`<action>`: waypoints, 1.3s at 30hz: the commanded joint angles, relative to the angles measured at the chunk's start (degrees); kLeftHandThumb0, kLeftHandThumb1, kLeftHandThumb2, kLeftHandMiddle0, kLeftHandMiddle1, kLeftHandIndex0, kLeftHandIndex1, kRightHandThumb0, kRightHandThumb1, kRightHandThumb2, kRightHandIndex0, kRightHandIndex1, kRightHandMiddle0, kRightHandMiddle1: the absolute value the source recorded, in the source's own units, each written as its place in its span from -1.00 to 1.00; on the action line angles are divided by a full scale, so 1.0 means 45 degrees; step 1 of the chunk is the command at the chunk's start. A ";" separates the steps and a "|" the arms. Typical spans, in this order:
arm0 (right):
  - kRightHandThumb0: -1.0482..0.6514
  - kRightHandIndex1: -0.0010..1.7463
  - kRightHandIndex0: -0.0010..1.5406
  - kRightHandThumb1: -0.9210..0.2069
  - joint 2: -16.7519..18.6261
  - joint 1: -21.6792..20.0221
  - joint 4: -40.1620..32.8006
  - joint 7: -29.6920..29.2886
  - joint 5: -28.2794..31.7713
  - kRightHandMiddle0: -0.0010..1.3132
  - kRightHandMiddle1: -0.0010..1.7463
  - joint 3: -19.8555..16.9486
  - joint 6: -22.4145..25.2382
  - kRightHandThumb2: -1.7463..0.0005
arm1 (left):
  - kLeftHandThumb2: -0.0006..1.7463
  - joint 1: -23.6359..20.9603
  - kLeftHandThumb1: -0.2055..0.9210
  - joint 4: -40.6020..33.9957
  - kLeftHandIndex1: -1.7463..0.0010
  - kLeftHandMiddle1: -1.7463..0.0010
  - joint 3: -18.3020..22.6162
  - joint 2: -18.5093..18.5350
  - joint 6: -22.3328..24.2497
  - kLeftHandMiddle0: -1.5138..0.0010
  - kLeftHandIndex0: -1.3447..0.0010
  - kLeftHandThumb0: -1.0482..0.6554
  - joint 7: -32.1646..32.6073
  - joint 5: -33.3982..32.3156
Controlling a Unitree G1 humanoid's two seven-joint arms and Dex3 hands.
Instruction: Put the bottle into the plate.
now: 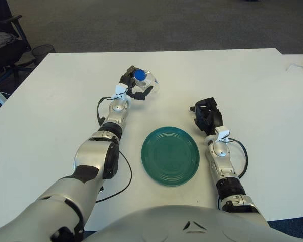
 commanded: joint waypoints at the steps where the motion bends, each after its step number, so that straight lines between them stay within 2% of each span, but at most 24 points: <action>1: -0.18 0.28 -0.54 -0.91 0.0277 0.1439 0.1557 -0.0024 0.0074 -0.66 1.00 0.0062 0.1478 0.33 | 0.67 0.0131 -0.24 -0.0343 -1.00 -1.00 -0.0067 0.0146 -0.0480 -0.68 -0.56 0.16 -0.0198 -0.0078; 5: -0.18 0.28 -0.53 -0.95 0.0286 0.1482 0.1528 -0.0122 -0.0017 -0.68 1.00 0.0102 0.1506 0.37 | 0.64 0.0446 -0.22 -0.1041 -1.00 -1.00 -0.0222 0.0304 -0.1141 -0.67 -0.55 0.16 -0.0821 -0.0125; 8: -0.18 0.28 -0.53 -0.97 0.0292 0.1466 0.1549 -0.0191 -0.0066 -0.68 1.00 0.0138 0.1517 0.38 | 0.59 0.1147 -0.18 -0.2568 -1.00 -1.00 -0.0562 0.0637 -0.1877 -0.65 -0.55 0.17 -0.1399 0.0008; 11: -0.18 0.28 -0.53 -0.97 0.0282 0.1462 0.1554 -0.0204 -0.0067 -0.69 1.00 0.0155 0.1538 0.39 | 0.57 0.1564 -0.16 -0.3491 -1.00 -1.00 -0.0742 0.0755 -0.2019 -0.64 -0.54 0.17 -0.1705 -0.0018; 16: -0.18 0.27 -0.54 -0.98 0.0285 0.1415 0.1629 -0.0157 -0.0041 -0.69 1.00 0.0175 0.1600 0.39 | 0.53 0.2634 -0.14 -0.6184 -1.00 -1.00 -0.1201 0.0991 -0.2558 -0.62 -0.52 0.16 -0.2619 -0.0317; 20: -0.18 0.26 -0.54 -0.99 0.0284 0.1439 0.1656 -0.0193 -0.0079 -0.69 1.00 0.0202 0.1542 0.40 | 0.52 0.3385 -0.13 -0.8116 -1.00 -1.00 -0.1527 0.1223 -0.2340 -0.62 -0.51 0.16 -0.3310 -0.0712; 24: -0.17 0.25 -0.54 -1.00 0.0275 0.1425 0.1731 -0.0229 -0.0117 -0.70 1.00 0.0208 0.1563 0.41 | 0.50 0.4410 -0.12 -1.0522 -1.00 -1.00 -0.2021 0.1459 -0.1963 -0.62 -0.51 0.16 -0.4517 -0.1833; 27: -0.17 0.24 -0.53 -1.00 0.0282 0.1387 0.1836 -0.0298 -0.0176 -0.70 1.00 0.0198 0.1513 0.41 | 0.48 0.4760 -0.10 -1.1153 -1.00 -1.00 -0.2403 0.1557 -0.2215 -0.62 -0.52 0.15 -0.5701 -0.2929; 30: -0.17 0.24 -0.53 -1.00 0.0312 0.1375 0.1883 -0.0357 -0.0228 -0.70 1.00 0.0194 0.1465 0.41 | 0.47 0.5098 -0.08 -1.1607 -1.00 -1.00 -0.2659 0.1626 -0.2364 -0.62 -0.51 0.15 -0.6396 -0.3403; 36: -0.17 0.27 -0.52 -1.00 0.0324 0.1461 0.1555 -0.0238 -0.0269 -0.70 1.00 0.0293 0.1764 0.41 | 0.44 0.5514 -0.05 -1.1846 -1.00 -1.00 -0.2866 0.1779 -0.3211 -0.60 -0.50 0.14 -0.6963 -0.3054; 39: -0.17 0.27 -0.53 -1.00 0.0334 0.1466 0.1465 -0.0160 -0.0227 -0.70 1.00 0.0317 0.1876 0.41 | 0.44 0.5581 -0.04 -1.1884 -1.00 -1.00 -0.3026 0.2033 -0.3220 -0.59 -0.49 0.14 -0.7499 -0.3221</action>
